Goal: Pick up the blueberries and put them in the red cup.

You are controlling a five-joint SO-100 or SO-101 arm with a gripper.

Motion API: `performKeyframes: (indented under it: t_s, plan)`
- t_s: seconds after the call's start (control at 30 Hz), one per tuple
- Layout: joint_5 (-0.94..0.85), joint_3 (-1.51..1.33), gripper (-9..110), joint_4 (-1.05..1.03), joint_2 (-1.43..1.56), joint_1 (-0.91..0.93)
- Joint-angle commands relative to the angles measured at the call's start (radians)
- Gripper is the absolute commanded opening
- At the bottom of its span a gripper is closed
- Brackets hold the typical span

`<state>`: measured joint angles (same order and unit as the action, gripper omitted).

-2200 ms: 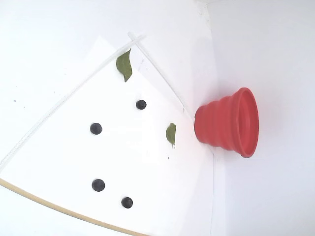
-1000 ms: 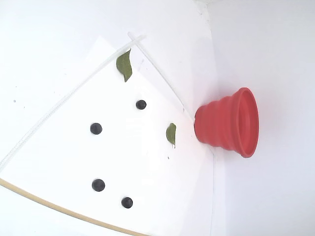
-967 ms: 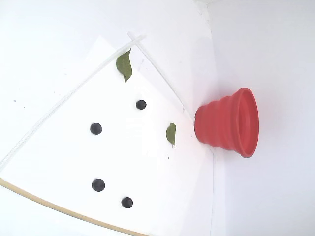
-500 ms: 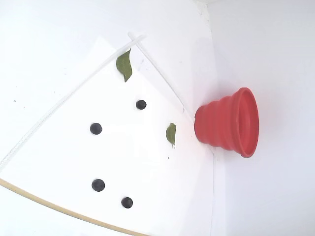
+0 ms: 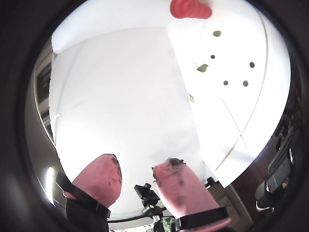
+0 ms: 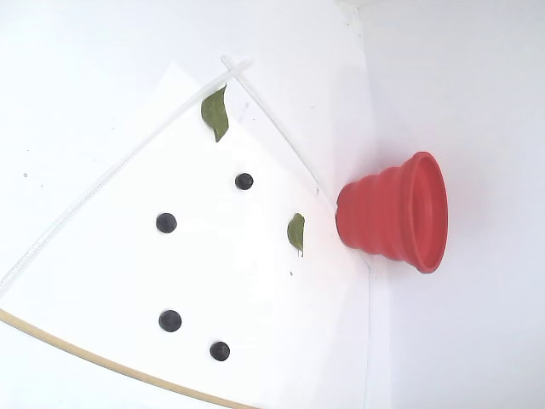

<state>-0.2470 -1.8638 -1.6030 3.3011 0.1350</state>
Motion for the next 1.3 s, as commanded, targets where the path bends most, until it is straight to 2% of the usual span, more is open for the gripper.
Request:
performKeyframes:
  t_s: [0.0, 0.7, 1.27]
  plan:
    - [-0.089, 0.018, 13, 0.084, -0.110, -0.002]
    - [-0.678, -0.173, 13, 0.089, -0.247, 0.049]
    - [-1.040, -0.325, 14, 0.284, -0.430, 0.193]
